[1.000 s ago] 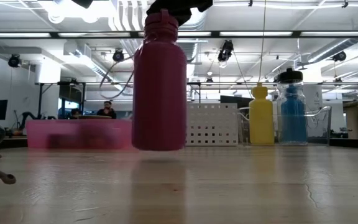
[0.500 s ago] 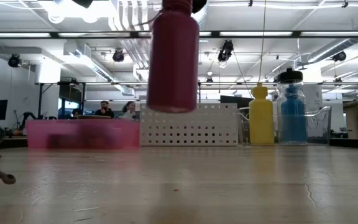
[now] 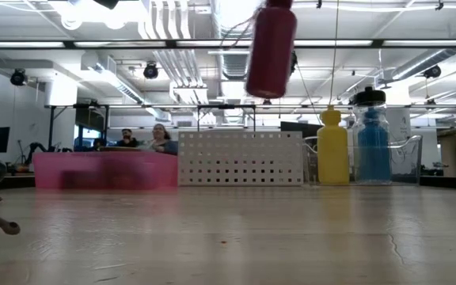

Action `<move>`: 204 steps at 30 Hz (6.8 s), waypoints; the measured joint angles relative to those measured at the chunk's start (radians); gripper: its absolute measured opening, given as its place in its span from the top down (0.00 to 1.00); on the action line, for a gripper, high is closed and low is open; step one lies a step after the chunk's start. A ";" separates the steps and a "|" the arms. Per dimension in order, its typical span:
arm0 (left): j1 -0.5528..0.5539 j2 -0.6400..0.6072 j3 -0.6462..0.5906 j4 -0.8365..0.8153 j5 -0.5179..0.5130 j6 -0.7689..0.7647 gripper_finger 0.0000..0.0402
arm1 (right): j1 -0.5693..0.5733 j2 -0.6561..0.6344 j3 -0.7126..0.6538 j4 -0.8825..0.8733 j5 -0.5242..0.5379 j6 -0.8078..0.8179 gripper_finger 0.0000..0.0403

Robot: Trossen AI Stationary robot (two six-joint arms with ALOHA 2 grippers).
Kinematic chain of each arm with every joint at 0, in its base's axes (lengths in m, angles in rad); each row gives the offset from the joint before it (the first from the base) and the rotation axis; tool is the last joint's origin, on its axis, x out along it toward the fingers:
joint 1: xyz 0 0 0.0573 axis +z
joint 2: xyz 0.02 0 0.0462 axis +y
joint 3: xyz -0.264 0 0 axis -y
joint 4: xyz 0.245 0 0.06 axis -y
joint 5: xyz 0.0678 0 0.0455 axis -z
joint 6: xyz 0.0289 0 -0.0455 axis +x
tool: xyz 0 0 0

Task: Pick & Place Food Item
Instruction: Put the purple water bottle into the transparent bin, then put the black grapes into the white bin

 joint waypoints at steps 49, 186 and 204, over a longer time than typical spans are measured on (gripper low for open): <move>0.000 0.000 0.000 0.010 0.000 0.003 0.98 | -0.507 -0.120 -0.109 -0.127 0.075 0.114 0.85; -0.430 0.170 -0.126 -0.013 0.000 -0.410 0.98 | 0.048 -0.206 -0.286 0.048 -0.171 0.103 0.72; -0.545 0.348 -0.380 0.491 0.136 -0.516 0.98 | 0.180 -0.206 -0.375 0.165 -0.170 0.112 0.94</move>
